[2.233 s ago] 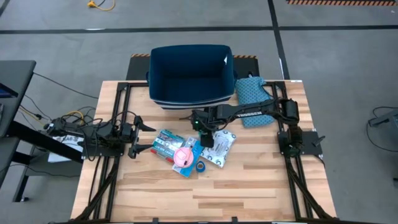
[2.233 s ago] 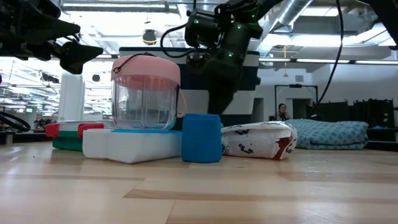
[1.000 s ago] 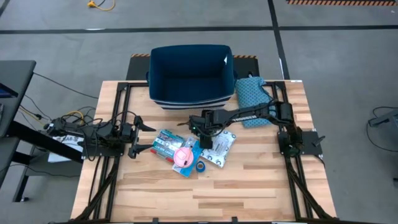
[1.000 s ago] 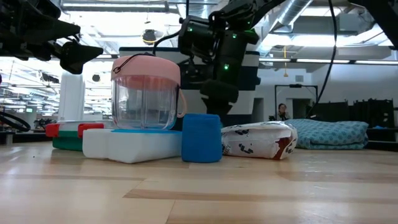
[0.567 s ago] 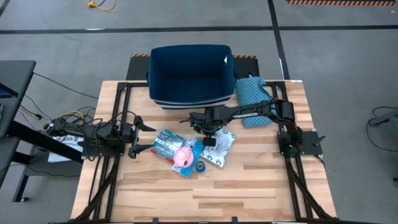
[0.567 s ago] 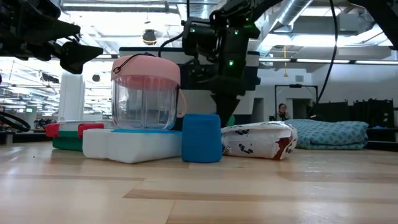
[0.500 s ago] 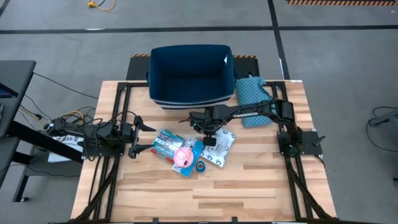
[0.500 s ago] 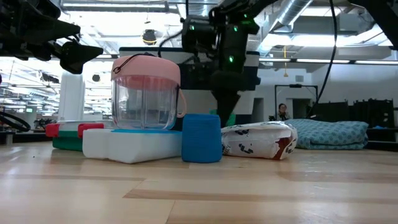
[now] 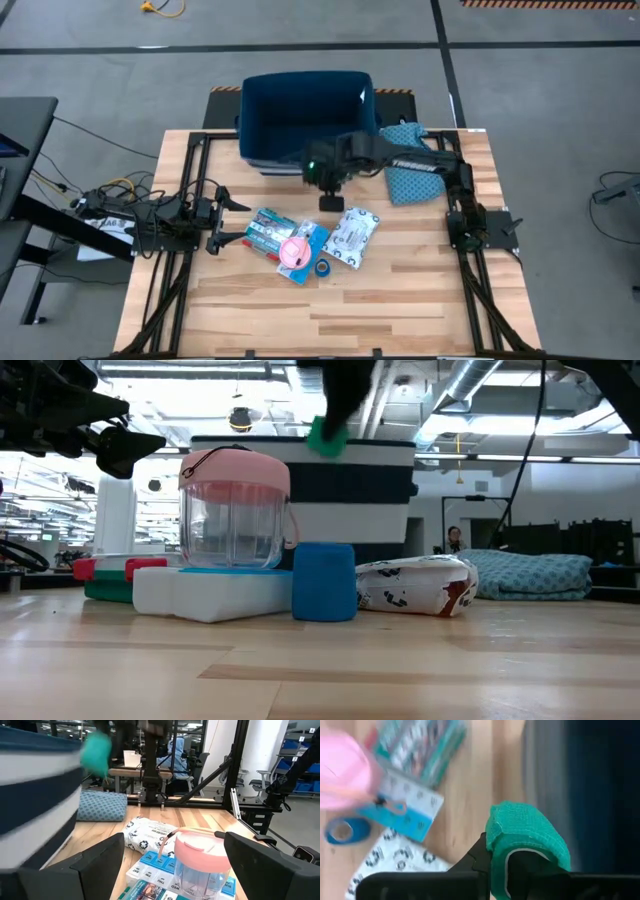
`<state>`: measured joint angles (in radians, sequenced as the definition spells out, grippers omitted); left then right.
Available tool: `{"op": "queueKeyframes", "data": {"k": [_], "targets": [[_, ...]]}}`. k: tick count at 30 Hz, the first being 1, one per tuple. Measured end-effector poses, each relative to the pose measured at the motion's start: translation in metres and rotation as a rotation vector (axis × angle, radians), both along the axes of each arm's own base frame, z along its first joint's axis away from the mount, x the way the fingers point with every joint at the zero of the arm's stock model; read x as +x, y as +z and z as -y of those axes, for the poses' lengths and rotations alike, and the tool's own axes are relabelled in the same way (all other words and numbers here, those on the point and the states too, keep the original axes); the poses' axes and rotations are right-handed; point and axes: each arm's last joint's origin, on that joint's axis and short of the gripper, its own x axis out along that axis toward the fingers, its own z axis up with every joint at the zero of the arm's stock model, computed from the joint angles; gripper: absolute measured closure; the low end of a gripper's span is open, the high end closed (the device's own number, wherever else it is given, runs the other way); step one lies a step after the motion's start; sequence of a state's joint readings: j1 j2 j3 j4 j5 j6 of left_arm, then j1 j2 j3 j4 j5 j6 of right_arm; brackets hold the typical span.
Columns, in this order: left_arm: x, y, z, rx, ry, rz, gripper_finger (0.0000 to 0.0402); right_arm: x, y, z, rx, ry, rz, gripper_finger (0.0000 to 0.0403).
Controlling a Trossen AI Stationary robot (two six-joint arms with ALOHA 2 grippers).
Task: Pack medical supplies into shirt
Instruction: Put the green tape into the blue patterned shirt
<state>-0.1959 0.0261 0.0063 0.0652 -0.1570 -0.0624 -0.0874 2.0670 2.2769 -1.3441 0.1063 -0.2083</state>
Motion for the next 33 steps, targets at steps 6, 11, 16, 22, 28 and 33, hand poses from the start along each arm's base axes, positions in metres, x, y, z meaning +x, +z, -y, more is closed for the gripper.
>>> {"op": "queueKeyframes", "data": {"k": [6,11,16,22,28,33], "targets": [[0.000,0.000,0.000,0.000,0.000,0.000,0.0068,-0.022,0.047,0.012,-0.051,0.015,0.182,0.0373],[0.000,0.000,0.000,0.000,0.000,0.000,0.0068,-0.038,0.069,0.044,-0.106,-0.079,0.277,0.0377],[0.000,0.000,0.000,0.000,0.000,0.000,0.0068,-0.048,0.073,0.081,-0.145,-0.147,0.296,0.0369],[0.000,0.000,0.000,-0.005,0.000,0.001,0.0068,-0.048,0.060,0.128,-0.146,-0.190,0.299,0.0366],[0.000,0.000,0.000,-0.008,0.000,0.000,0.0068,-0.044,0.035,0.166,-0.053,-0.209,0.280,0.0365],[0.000,0.000,0.000,-0.008,0.000,0.001,0.0068,-0.032,0.008,0.183,-0.042,-0.231,0.219,0.0342]]}}
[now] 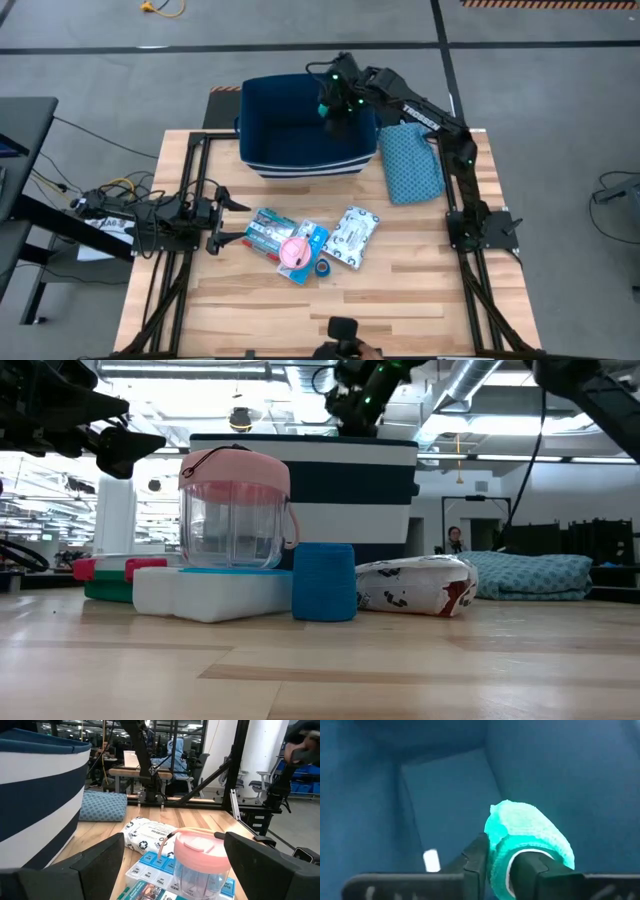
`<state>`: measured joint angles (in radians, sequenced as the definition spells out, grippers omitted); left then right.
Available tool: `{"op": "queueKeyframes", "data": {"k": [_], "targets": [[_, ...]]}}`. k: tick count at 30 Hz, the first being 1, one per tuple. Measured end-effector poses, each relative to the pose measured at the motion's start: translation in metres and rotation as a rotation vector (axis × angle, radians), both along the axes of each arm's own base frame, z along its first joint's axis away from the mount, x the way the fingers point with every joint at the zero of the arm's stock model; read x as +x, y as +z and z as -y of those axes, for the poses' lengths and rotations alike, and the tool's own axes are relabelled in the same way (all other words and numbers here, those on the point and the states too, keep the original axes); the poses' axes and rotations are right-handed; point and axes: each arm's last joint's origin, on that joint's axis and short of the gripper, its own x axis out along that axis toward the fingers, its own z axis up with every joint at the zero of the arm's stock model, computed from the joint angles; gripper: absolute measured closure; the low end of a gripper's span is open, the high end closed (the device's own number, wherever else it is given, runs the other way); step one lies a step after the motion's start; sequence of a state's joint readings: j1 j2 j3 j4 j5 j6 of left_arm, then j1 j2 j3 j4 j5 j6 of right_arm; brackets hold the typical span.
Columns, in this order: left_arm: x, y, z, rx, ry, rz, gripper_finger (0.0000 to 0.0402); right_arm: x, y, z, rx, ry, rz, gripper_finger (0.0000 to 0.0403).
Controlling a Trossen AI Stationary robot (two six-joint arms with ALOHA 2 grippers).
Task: Pack medical supplies into shirt
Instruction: Put the green tape into the blue patterned shirt
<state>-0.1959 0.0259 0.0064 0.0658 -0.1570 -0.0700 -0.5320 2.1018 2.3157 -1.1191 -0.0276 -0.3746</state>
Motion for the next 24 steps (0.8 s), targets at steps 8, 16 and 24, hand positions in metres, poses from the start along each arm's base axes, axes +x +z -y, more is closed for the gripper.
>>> {"op": "queueKeyframes", "data": {"k": [8,16,24], "targets": [[0.0000,-0.0001,-0.0001,0.003,0.004,-0.001,0.0068,0.0084,-0.0050,-0.0057,-0.016,0.044,-0.011,0.0227],[0.0000,-0.0001,-0.0002,0.004,0.006,-0.001,0.0068,0.0085,-0.0055,-0.0081,-0.014,0.053,-0.024,0.0154],[0.0000,-0.0001,-0.0002,0.005,0.007,-0.001,0.0068,0.0034,-0.0086,-0.0084,0.034,0.082,-0.062,0.0158]]}}
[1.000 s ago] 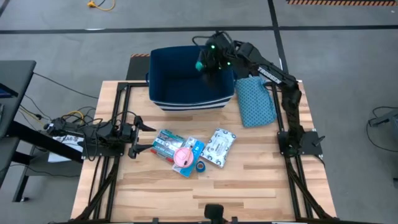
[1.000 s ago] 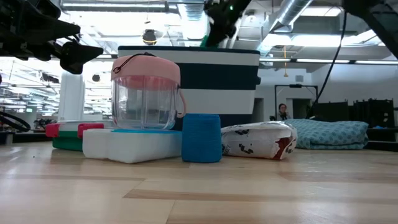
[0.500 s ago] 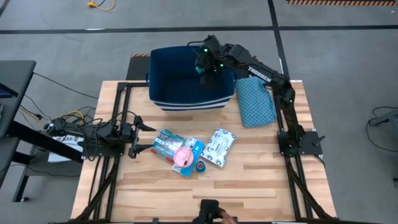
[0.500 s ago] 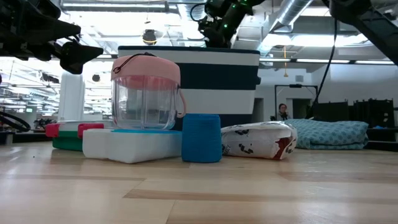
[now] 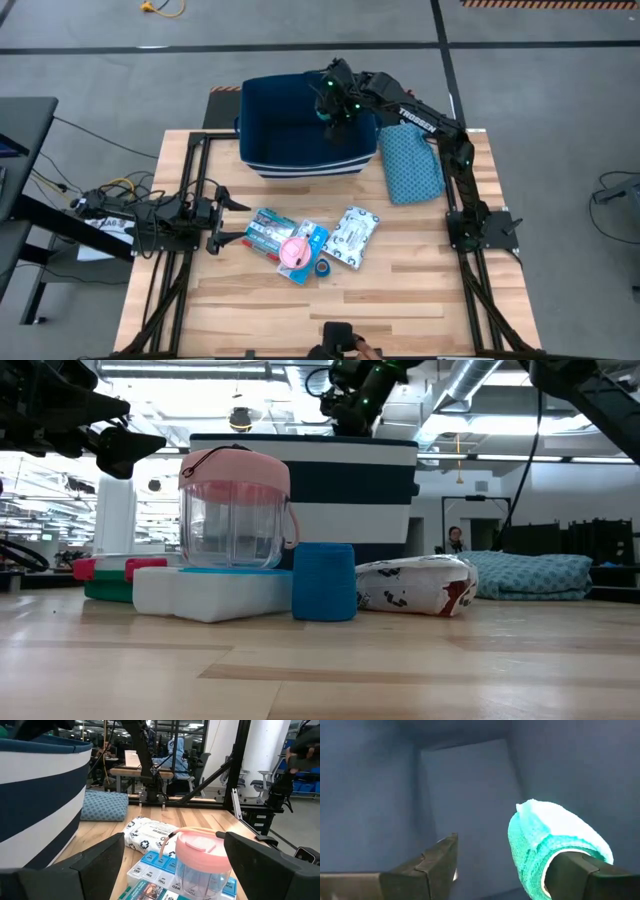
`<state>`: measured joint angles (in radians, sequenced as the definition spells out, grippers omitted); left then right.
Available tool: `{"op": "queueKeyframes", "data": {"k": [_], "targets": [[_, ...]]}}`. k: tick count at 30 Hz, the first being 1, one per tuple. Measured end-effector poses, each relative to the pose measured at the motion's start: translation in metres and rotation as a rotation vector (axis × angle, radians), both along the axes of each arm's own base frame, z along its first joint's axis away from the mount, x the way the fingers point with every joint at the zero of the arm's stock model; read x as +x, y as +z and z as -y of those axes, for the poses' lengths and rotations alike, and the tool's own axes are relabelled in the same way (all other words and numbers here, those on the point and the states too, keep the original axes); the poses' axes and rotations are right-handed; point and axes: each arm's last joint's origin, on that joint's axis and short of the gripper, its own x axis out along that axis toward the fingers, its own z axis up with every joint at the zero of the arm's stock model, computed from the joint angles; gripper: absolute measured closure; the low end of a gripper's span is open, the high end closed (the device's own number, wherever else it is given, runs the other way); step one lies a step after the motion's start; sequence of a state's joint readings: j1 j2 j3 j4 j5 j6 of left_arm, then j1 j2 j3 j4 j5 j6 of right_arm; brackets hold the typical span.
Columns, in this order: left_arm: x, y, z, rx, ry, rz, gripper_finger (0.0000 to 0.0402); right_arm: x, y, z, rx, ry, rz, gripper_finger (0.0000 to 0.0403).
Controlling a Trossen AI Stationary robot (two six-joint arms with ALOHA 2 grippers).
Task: Pack medical supplies into shirt
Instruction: Put the green tape into the blue patterned shirt
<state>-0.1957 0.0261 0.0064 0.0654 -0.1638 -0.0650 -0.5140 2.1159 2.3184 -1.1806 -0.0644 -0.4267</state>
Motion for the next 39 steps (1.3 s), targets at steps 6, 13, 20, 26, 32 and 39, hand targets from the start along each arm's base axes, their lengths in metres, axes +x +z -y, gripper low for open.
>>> {"op": "queueKeyframes", "data": {"k": [6,13,20,26,32,39], "targets": [[0.000,0.000,0.000,0.001,0.002,0.000,0.0068,-0.007,-0.020,0.005,0.140,0.000,-0.116,0.0171],[0.000,0.000,0.000,0.012,0.002,0.001,0.0068,0.001,-0.023,0.002,0.124,-0.026,-0.105,0.0186],[0.000,0.000,0.000,0.006,0.002,0.001,0.0068,0.007,-0.024,-0.005,0.029,-0.036,-0.140,0.0193],[0.000,0.000,0.000,0.005,-0.001,0.001,0.0068,0.011,-0.023,-0.009,0.077,-0.012,-0.102,0.0204],[0.000,0.000,0.000,0.005,-0.001,0.000,0.0068,0.013,-0.031,-0.007,-0.033,-0.087,-0.185,0.0237],[0.000,0.000,0.000,0.003,-0.002,0.000,0.0068,0.016,-0.032,-0.013,0.041,-0.006,-0.162,0.0380]]}}
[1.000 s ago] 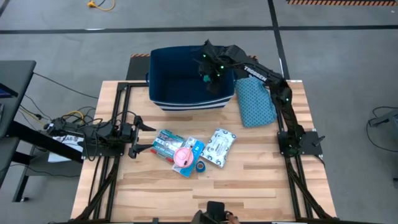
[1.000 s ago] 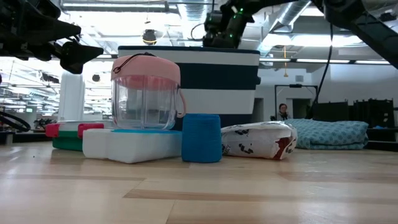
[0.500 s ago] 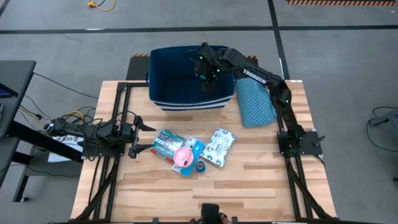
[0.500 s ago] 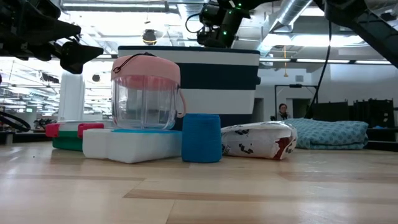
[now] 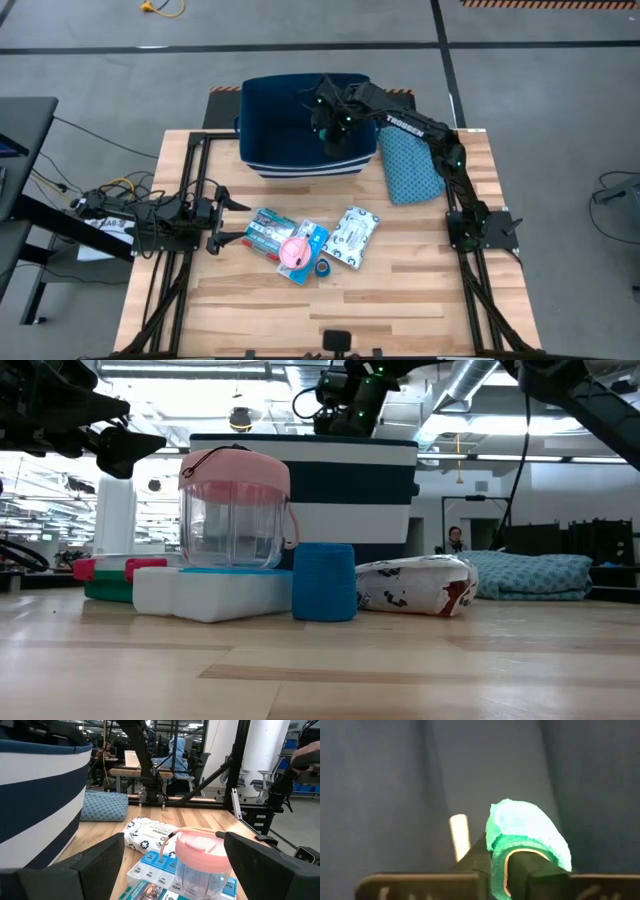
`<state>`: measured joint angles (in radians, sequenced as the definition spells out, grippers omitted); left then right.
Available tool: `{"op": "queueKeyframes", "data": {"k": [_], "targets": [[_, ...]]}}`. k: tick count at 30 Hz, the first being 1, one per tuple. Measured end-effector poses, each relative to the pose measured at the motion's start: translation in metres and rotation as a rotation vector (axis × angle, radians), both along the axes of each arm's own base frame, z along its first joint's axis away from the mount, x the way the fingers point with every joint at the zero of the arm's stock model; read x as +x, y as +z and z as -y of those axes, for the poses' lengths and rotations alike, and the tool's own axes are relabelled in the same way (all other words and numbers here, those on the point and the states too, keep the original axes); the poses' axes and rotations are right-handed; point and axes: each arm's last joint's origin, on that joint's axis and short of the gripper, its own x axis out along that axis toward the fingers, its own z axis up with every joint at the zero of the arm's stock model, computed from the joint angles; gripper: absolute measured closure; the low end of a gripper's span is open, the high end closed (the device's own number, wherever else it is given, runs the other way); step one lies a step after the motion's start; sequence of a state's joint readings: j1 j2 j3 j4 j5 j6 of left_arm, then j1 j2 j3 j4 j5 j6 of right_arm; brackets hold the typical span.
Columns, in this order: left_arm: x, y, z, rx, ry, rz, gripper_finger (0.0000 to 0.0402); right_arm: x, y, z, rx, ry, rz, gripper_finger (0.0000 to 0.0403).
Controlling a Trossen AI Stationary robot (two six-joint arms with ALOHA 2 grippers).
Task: Pack medical supplies into shirt
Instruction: Put the green tape into the blue patterned shirt
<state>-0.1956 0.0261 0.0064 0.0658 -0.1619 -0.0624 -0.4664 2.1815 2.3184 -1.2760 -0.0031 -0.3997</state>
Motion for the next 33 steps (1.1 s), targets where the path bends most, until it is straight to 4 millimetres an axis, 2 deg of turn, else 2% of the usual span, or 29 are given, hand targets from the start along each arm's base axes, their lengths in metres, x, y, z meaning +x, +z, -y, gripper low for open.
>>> {"op": "queueKeyframes", "data": {"k": [1,3,11,14,16,17,19,22,23,26,33], "targets": [[0.000,0.000,0.000,0.000,0.000,0.000,0.0068,0.001,0.001,0.001,-0.012,-0.011,0.016,0.0385],[0.000,0.000,0.000,0.000,0.000,0.000,0.0068,0.004,0.002,0.003,-0.024,-0.026,0.044,0.0366],[0.000,0.000,0.000,-0.001,0.000,0.000,0.0068,0.005,0.003,0.002,-0.015,-0.035,0.066,0.0171],[0.000,0.000,0.000,-0.001,0.000,0.000,0.0068,0.005,0.003,0.002,-0.001,-0.024,0.069,0.0124],[0.000,0.000,0.000,-0.002,0.000,0.000,0.0068,0.005,0.002,0.001,0.009,-0.022,0.061,0.0128],[0.000,0.000,0.000,-0.002,0.000,0.000,0.0068,0.004,0.002,0.000,0.014,-0.021,0.052,0.0144],[0.000,0.000,0.000,-0.001,0.000,0.000,0.0068,0.002,0.001,-0.001,0.025,-0.017,0.030,0.0211],[0.000,0.000,0.000,-0.001,0.000,0.000,0.0068,0.000,0.000,0.002,0.037,-0.013,0.023,0.0355],[0.000,0.000,0.000,0.000,0.000,0.000,0.0068,-0.001,0.000,0.003,0.046,-0.017,0.029,0.0374],[0.000,0.000,0.000,0.005,0.001,0.000,0.0068,-0.001,0.001,0.008,0.047,-0.058,0.058,0.0356],[0.000,0.000,0.000,0.006,0.001,0.000,0.0068,0.003,-0.002,0.009,0.055,-0.074,0.074,0.0226]]}}
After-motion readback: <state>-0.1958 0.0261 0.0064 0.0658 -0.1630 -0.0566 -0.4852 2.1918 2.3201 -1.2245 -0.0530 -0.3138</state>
